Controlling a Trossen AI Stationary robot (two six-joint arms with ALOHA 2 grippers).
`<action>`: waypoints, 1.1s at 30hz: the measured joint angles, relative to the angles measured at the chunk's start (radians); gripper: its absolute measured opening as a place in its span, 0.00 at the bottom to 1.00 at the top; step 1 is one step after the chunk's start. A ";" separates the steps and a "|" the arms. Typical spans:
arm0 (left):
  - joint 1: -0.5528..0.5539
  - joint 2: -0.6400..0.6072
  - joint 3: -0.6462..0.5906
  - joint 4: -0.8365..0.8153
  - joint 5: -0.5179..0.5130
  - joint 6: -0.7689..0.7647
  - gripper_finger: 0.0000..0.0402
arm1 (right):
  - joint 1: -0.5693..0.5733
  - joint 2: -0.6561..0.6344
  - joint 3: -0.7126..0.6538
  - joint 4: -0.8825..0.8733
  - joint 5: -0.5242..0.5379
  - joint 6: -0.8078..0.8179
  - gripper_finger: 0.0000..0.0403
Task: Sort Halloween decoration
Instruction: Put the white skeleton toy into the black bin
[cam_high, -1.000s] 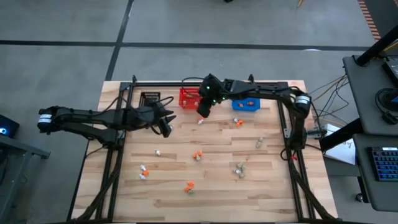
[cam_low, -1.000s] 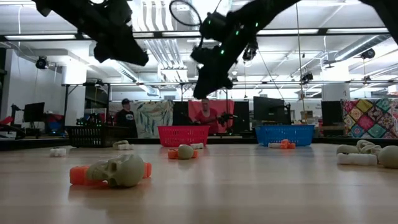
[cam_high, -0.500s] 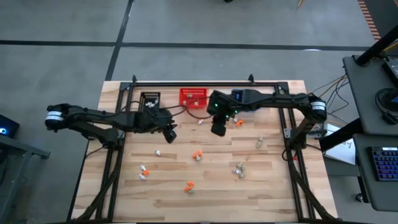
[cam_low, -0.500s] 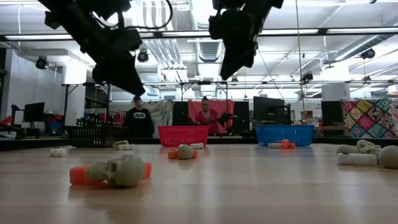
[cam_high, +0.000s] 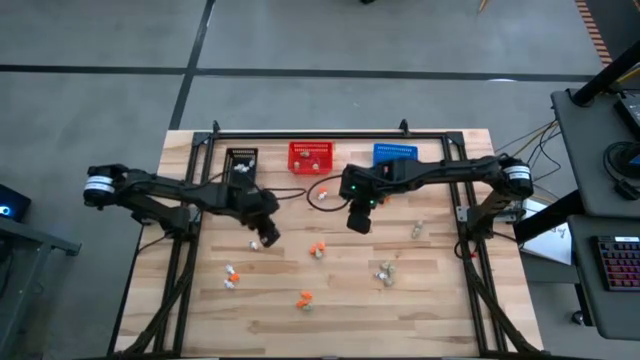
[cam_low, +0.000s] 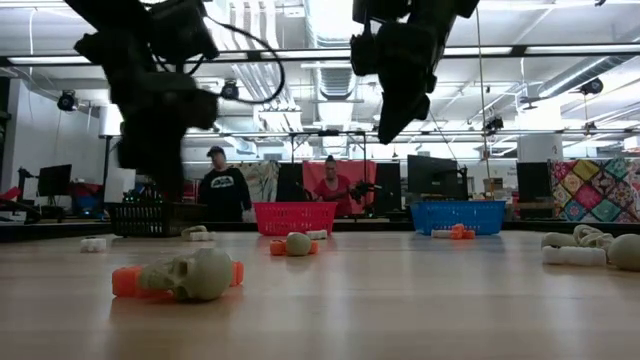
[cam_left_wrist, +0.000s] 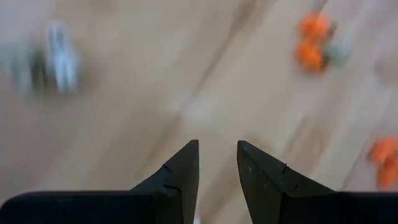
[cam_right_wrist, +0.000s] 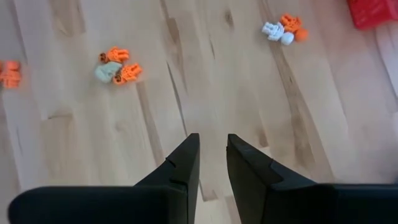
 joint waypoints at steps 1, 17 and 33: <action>-0.015 0.002 0.012 -0.052 0.001 -0.021 0.23 | 0.000 0.001 -0.005 0.006 0.000 0.000 0.18; -0.194 0.048 0.070 -0.294 -0.110 -0.128 0.25 | 0.000 0.001 -0.018 0.072 0.000 -0.010 0.18; -0.234 0.245 0.071 -0.288 -0.120 -0.258 0.59 | 0.004 0.002 -0.018 0.076 -0.002 -0.008 0.17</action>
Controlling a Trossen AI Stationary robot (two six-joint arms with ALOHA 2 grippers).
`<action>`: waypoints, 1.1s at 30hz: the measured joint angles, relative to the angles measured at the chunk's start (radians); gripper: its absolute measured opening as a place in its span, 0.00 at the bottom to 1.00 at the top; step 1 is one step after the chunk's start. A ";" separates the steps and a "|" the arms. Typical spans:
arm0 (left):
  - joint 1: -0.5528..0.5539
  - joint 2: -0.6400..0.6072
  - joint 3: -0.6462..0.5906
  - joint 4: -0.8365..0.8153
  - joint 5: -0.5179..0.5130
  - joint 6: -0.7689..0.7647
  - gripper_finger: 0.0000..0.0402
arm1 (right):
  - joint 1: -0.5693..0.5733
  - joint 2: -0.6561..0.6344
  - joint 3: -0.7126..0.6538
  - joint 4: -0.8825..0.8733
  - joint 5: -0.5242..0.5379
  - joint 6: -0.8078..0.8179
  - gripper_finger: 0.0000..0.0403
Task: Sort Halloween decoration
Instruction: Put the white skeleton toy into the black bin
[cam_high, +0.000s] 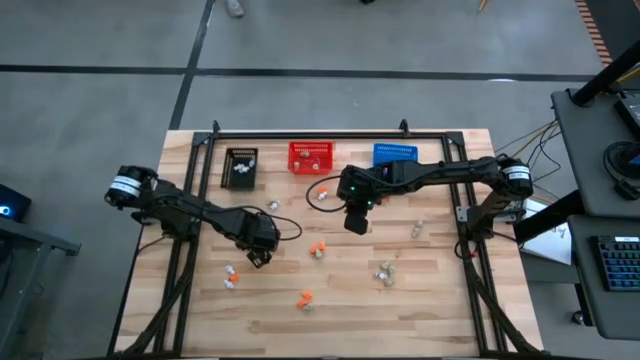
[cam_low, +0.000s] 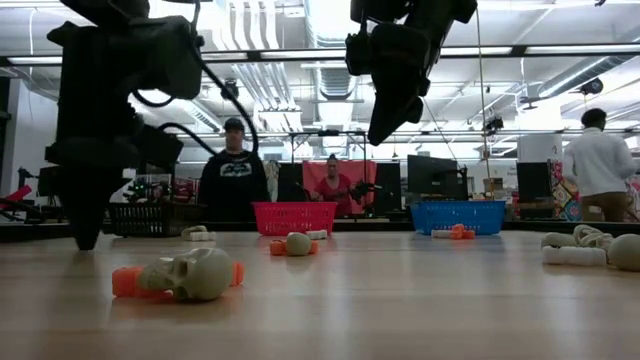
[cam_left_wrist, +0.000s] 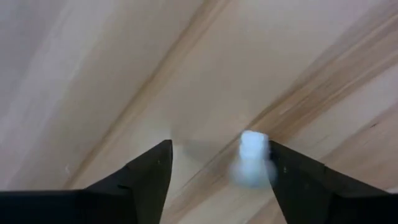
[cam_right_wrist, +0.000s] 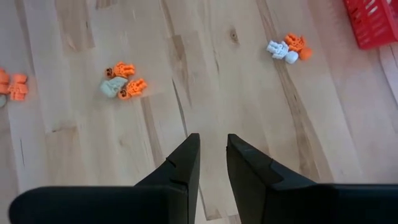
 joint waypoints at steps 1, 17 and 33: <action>-0.003 0.001 0.000 0.005 -0.002 0.003 0.60 | 0.000 0.000 0.000 0.000 0.000 0.001 0.18; -0.007 0.004 0.000 0.053 -0.052 0.001 0.58 | 0.000 0.000 0.000 0.001 -0.002 0.006 0.18; -0.016 0.003 -0.009 0.027 -0.051 -0.010 0.58 | 0.000 0.000 0.000 0.005 -0.002 0.018 0.18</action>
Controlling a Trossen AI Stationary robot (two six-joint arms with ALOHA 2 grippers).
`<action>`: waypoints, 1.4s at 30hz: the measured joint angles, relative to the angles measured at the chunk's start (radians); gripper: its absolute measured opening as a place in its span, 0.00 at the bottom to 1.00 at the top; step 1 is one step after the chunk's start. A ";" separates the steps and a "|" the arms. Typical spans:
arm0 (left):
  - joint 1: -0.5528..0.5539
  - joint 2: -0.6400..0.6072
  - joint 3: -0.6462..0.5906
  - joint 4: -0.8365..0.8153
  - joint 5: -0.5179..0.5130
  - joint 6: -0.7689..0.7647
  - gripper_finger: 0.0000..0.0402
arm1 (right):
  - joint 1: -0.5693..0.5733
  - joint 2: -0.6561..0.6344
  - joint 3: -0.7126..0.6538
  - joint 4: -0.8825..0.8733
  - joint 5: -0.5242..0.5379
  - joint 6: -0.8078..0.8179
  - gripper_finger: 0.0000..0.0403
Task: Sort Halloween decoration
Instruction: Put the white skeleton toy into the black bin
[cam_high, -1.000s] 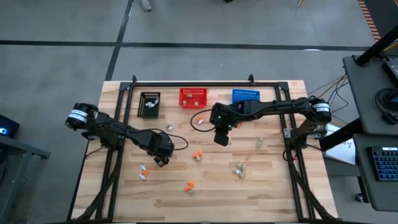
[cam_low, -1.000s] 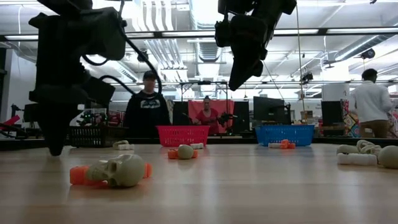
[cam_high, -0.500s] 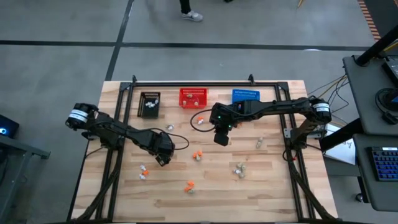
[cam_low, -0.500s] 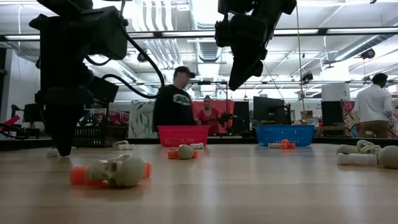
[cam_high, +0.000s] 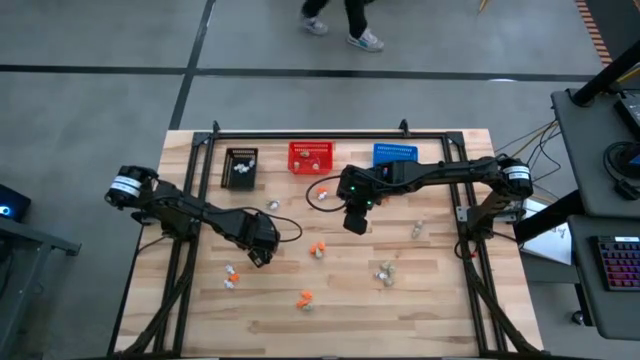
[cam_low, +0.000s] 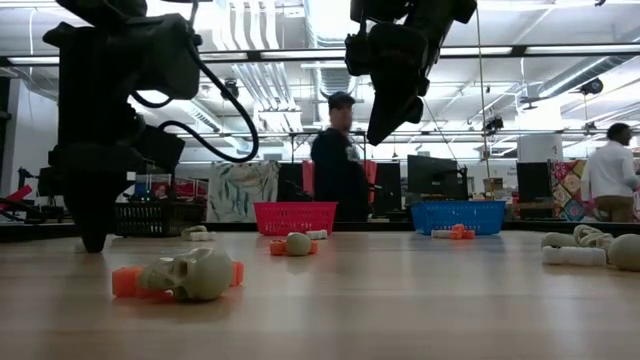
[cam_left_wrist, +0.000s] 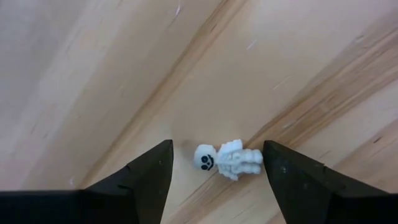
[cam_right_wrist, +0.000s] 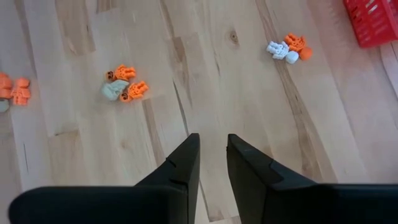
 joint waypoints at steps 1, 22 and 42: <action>-0.001 0.000 -0.001 0.003 0.000 -0.002 0.58 | 0.000 0.000 0.000 0.000 0.000 0.000 0.18; -0.004 0.011 -0.002 0.008 0.008 -0.002 0.57 | 0.000 0.000 0.000 0.002 0.001 -0.002 0.18; -0.005 0.014 0.014 0.010 0.019 0.017 0.19 | 0.000 0.000 0.000 0.001 0.001 -0.002 0.17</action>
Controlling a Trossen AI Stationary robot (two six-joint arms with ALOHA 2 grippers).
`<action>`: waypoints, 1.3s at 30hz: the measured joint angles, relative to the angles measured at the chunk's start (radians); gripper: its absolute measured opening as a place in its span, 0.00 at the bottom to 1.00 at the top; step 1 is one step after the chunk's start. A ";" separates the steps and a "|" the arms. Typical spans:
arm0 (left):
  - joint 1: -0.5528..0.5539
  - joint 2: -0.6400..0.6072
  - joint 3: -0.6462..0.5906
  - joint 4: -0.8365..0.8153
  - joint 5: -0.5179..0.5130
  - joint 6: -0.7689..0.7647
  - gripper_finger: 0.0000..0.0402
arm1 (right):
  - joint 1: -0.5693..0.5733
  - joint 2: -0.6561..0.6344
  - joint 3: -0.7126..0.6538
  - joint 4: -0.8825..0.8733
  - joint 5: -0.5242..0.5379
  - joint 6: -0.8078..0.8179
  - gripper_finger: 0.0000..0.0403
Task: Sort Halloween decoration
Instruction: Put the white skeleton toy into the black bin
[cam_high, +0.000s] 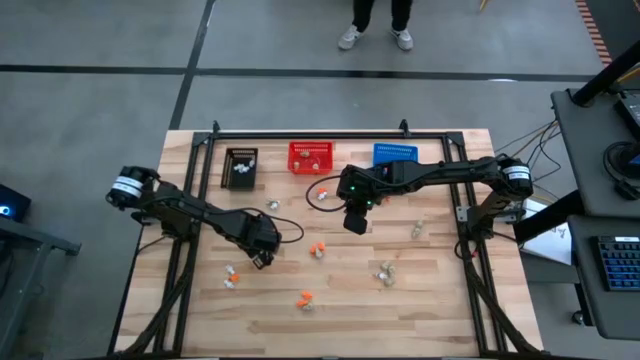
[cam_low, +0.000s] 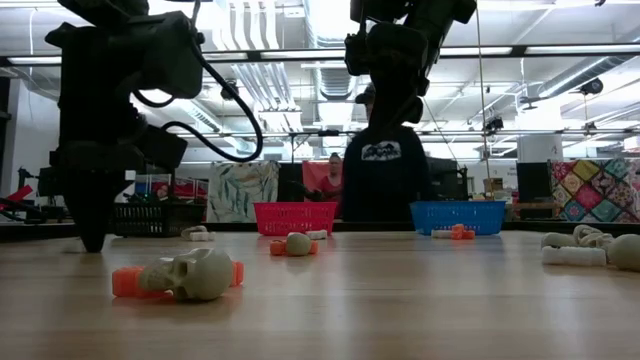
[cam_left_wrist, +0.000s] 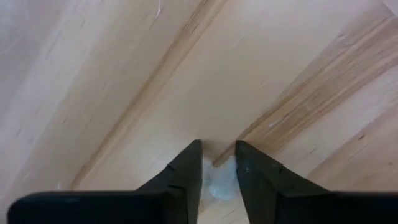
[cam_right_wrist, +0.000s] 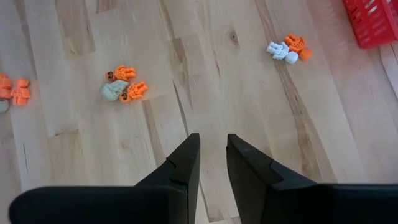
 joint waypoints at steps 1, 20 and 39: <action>0.000 0.001 0.004 -0.003 -0.001 0.004 0.19 | 0.000 0.000 0.000 0.000 0.000 0.000 0.18; -0.102 -0.032 0.099 -0.311 -0.012 -0.158 0.19 | 0.009 0.000 -0.012 -0.002 0.000 -0.002 0.17; -0.207 -0.045 0.041 -0.289 -0.091 -0.532 0.51 | 0.017 0.000 -0.016 -0.001 -0.001 0.000 0.18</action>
